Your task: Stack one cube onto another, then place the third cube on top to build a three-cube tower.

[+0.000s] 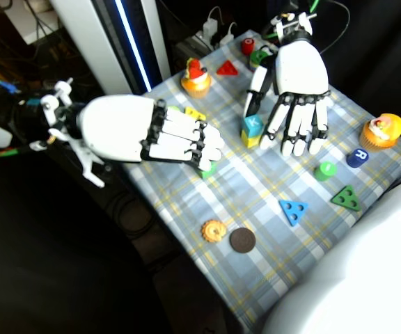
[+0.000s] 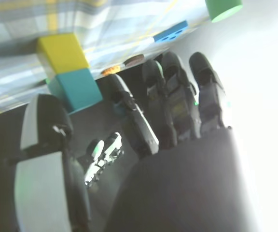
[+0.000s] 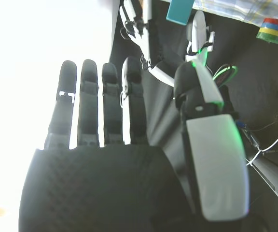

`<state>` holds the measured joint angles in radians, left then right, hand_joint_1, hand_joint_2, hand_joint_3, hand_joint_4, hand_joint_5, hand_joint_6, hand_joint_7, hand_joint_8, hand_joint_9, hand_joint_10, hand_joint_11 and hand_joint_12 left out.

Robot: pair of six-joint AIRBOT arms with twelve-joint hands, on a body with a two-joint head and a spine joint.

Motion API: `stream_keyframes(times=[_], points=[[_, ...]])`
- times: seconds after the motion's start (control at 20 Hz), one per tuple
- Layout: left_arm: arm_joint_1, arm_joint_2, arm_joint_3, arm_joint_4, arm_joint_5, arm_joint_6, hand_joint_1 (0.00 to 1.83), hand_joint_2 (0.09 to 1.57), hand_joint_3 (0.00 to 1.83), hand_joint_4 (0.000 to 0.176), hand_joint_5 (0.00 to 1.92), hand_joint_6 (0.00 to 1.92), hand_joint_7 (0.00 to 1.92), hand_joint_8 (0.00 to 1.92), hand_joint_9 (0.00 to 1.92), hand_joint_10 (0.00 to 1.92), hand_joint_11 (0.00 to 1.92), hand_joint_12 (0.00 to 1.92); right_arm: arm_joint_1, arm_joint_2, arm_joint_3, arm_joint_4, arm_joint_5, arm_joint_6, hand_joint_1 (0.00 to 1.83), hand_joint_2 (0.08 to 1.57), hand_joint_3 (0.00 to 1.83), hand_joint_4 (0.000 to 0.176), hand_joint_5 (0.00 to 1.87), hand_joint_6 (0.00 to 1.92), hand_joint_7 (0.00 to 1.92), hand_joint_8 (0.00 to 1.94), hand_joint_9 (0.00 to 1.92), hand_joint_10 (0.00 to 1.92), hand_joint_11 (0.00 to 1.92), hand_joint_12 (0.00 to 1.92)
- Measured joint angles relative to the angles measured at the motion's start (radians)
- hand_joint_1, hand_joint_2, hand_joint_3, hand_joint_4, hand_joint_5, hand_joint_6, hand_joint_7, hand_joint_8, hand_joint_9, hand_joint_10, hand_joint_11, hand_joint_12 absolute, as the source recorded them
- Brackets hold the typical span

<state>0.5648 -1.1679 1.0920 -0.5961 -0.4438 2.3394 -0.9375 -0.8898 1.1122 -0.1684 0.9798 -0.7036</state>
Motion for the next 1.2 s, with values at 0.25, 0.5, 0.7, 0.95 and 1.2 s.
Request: stream_keyframes(times=[0.25,0.5,0.7,0.95,1.2], points=[[0.071,0.158,-0.159,0.136,-0.198,-0.196,0.55,0.83,0.0,0.176,0.0,0.0,0.0,0.0,0.04,0.0,0.03,0.01,0.051,-0.071,0.054,-0.007,-0.108,0.0,0.81,0.99,0.0,0.019,0.5,0.0,0.34,0.0,0.31,0.0,0.0,0.97],[0.153,0.254,-0.267,0.191,-0.415,-0.28,0.59,0.82,0.0,0.176,0.0,0.0,0.05,0.01,0.08,0.02,0.07,0.03,0.079,-0.141,0.105,-0.01,-0.24,-0.012,0.86,0.96,0.0,0.008,0.6,0.0,0.38,0.0,0.33,0.0,0.0,0.95],[0.175,0.261,-0.28,0.173,-0.465,-0.286,0.58,0.84,0.0,0.176,0.02,0.01,0.07,0.01,0.11,0.02,0.12,0.06,0.111,-0.176,0.144,-0.001,-0.313,-0.046,0.86,0.98,0.0,0.0,0.66,0.01,0.37,0.0,0.32,0.01,0.0,0.94],[0.187,0.263,-0.283,0.161,-0.475,-0.288,0.63,0.82,0.0,0.176,0.04,0.01,0.1,0.01,0.13,0.01,0.11,0.06,0.124,-0.215,0.174,0.014,-0.364,-0.056,0.94,0.97,0.0,0.0,0.76,0.02,0.41,0.01,0.32,0.0,0.0,0.89],[0.19,0.263,-0.287,0.157,-0.486,-0.291,0.61,0.82,0.0,0.176,0.06,0.01,0.12,0.01,0.14,0.01,0.12,0.07,0.131,-0.217,0.191,0.044,-0.372,-0.064,1.01,0.96,0.0,0.0,0.92,0.03,0.49,0.01,0.37,0.01,0.0,0.91]])
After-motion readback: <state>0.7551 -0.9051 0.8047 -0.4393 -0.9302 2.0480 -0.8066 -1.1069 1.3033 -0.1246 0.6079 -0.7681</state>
